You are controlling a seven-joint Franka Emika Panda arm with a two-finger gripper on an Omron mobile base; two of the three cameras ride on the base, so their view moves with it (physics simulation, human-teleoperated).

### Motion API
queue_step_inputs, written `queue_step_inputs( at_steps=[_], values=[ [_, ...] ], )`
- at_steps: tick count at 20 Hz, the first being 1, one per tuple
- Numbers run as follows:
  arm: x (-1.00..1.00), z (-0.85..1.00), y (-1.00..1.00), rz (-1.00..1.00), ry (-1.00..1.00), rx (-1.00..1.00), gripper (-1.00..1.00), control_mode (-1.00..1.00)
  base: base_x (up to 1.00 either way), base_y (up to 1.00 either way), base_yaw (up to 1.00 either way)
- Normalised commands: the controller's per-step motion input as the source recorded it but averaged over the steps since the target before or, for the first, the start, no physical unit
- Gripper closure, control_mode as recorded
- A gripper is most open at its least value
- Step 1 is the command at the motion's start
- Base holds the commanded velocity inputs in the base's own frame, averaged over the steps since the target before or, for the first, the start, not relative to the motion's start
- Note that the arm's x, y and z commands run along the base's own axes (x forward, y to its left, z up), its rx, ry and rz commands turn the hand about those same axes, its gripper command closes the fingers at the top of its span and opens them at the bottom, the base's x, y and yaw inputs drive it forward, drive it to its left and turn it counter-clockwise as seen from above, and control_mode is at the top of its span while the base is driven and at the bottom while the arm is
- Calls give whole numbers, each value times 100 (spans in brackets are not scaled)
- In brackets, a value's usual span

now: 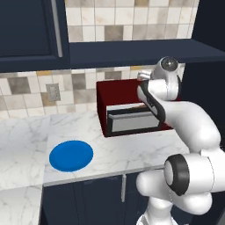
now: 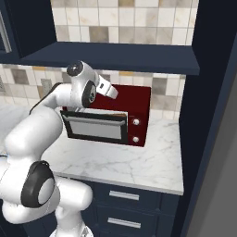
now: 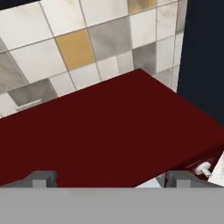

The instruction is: Pull the toaster oven rack outwards. Pick up the baguette from the plate and place it on the toaster oven rack. Close the toaster oven door fully and set the temperature to the lowest setting.

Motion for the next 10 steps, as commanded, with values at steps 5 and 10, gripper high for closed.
queue_step_inputs(
  at_steps=[5, 10],
  values=[
    [-37, 45, -24, -21, -2, 0, -100, -100, 0, 0, 0],
    [-66, 18, 0, -2, 9, -4, -100, -100, 0, 0, 0]
  ],
)
